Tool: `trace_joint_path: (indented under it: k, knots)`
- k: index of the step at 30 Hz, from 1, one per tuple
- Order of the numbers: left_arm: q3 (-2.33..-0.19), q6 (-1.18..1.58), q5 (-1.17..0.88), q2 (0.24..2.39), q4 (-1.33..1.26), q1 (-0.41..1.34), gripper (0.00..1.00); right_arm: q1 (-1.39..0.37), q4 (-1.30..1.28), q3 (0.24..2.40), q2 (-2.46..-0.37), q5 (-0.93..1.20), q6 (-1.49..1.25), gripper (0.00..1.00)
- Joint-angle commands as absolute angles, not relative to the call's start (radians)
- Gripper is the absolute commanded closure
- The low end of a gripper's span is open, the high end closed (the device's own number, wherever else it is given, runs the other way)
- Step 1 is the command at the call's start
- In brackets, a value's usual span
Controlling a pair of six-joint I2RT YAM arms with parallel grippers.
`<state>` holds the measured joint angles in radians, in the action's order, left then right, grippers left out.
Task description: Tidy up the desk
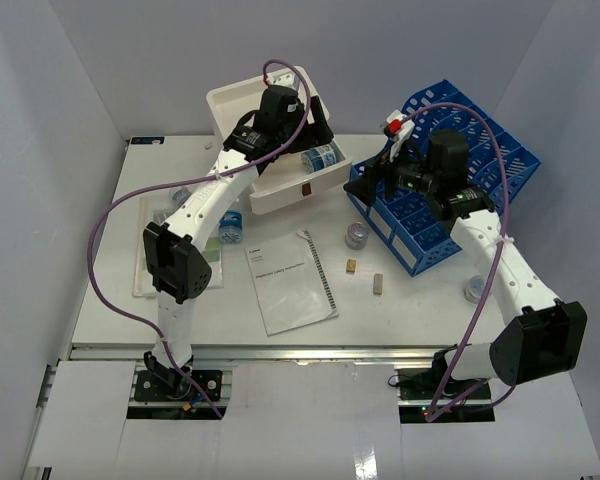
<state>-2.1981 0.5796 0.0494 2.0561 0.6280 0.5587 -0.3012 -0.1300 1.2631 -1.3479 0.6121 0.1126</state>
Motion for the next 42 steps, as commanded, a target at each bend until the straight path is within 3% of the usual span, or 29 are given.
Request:
trace_joint_path:
  k: [1,5,10,15,20,28,35,42]
  knots:
    - [-2.182,0.544,0.063,1.934,0.625,0.561,0.08,-0.352,-0.236,1.389,-1.382,0.656,0.175,0.09]
    - [-2.023,0.469,0.015,1.73,0.502,0.543,0.06,-0.512,-0.42,1.501,-1.462,0.591,0.319,0.07]
    - [-1.51,0.383,0.013,1.283,0.288,0.462,0.02,-0.728,-0.596,1.606,-1.556,0.593,0.622,0.1]
    - [-1.187,0.341,0.237,0.835,0.295,0.419,0.02,-0.937,-0.762,1.809,-1.745,0.449,0.912,0.1]
    - [-0.973,0.354,0.437,0.613,0.427,0.416,0.02,-1.034,-0.703,1.883,-1.928,0.408,1.032,0.1]
    - [-0.8,0.388,0.68,0.297,0.547,0.418,0.02,-1.043,-0.437,2.033,-2.184,0.168,1.013,0.1]
    - [-0.701,0.384,0.728,0.086,0.523,0.419,0.02,-1.042,-0.166,2.039,-2.302,-0.08,0.903,0.1]
    - [-0.7,0.448,0.689,0.043,0.589,0.42,0.02,-1.042,-0.096,2.064,-2.366,-0.144,0.935,0.1]
